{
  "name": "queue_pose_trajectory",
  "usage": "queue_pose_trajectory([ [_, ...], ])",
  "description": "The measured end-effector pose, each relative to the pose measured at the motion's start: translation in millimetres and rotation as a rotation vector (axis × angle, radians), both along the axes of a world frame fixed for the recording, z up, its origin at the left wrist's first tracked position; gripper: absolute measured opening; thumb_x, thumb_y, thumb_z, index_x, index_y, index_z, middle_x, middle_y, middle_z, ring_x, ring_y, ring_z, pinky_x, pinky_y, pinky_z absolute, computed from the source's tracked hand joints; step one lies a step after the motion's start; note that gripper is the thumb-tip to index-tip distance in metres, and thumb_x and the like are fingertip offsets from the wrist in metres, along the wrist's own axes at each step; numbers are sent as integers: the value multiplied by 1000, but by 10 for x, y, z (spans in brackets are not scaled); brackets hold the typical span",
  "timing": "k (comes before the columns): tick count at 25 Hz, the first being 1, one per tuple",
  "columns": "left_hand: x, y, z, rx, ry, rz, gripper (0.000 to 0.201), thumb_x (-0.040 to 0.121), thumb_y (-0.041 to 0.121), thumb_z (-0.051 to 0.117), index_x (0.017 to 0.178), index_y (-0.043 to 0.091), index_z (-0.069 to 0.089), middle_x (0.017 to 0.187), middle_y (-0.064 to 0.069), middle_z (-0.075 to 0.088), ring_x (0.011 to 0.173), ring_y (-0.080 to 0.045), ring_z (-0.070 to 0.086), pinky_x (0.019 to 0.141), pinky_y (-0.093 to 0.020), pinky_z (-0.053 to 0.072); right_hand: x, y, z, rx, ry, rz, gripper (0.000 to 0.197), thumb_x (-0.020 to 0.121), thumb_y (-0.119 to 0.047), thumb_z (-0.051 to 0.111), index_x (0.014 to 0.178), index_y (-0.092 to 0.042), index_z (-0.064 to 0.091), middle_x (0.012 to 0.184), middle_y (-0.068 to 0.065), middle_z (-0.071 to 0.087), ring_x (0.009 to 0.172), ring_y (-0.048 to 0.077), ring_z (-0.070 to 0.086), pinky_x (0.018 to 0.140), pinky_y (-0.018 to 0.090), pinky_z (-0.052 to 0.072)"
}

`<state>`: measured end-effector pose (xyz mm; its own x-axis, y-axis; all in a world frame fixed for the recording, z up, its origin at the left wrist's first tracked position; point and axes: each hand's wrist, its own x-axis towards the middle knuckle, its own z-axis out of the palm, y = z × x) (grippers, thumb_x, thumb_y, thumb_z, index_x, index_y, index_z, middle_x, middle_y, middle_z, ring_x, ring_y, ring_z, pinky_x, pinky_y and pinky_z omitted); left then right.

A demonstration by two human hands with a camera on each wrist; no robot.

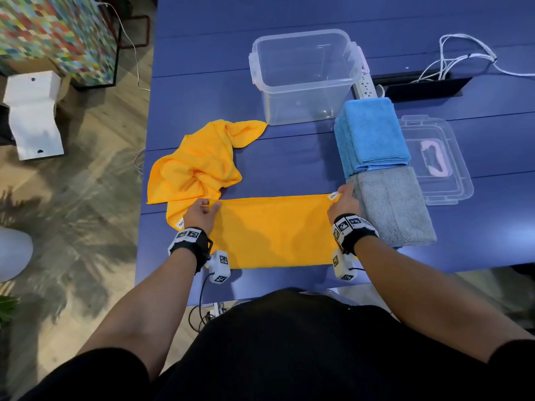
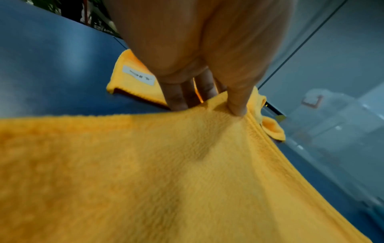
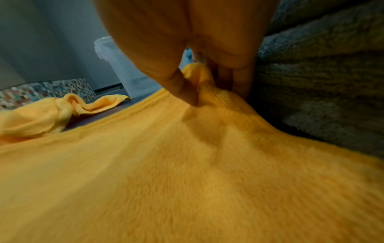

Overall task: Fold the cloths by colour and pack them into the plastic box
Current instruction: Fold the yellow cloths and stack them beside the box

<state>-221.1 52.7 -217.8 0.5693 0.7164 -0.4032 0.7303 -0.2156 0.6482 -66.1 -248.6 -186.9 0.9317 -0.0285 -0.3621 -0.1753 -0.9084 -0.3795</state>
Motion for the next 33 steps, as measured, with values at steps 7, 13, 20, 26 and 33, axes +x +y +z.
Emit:
queue_pose_trajectory([
  [7,61,0,-71,92,22,-11,29,92,39,63,93,11,57,84,-4,57,77,-27,52,67,-33,41,4,56,-78,-126,-144,41,49,84,4,48,132,-3,36,128,22,48,102,38,59,77,42,51],
  [13,-40,-83,-48,242,184,-56,51,85,56,63,112,13,53,115,-10,52,101,-32,55,70,-43,49,-59,251,-25,-145,-122,333,23,82,1,52,92,-18,57,102,7,51,94,28,54,73,37,47],
  [20,-162,-315,10,274,267,-70,60,84,59,62,111,7,51,119,-13,47,112,-36,49,76,-45,46,-172,202,-235,-146,-66,378,34,90,-22,58,124,-22,57,135,7,46,128,26,38,102,42,39],
  [26,-297,-456,36,86,321,-117,77,89,59,56,139,4,37,131,-18,53,113,-39,57,82,-45,49,-164,210,-235,-165,30,445,68,84,-27,62,145,-20,34,149,7,30,138,27,27,105,44,38],
  [33,-329,-207,105,-7,265,-121,78,95,57,47,149,4,29,148,-17,42,134,-37,40,102,-47,39,-138,79,-147,-236,166,508,92,87,-51,58,154,-11,7,162,6,0,149,26,2,119,44,16],
])
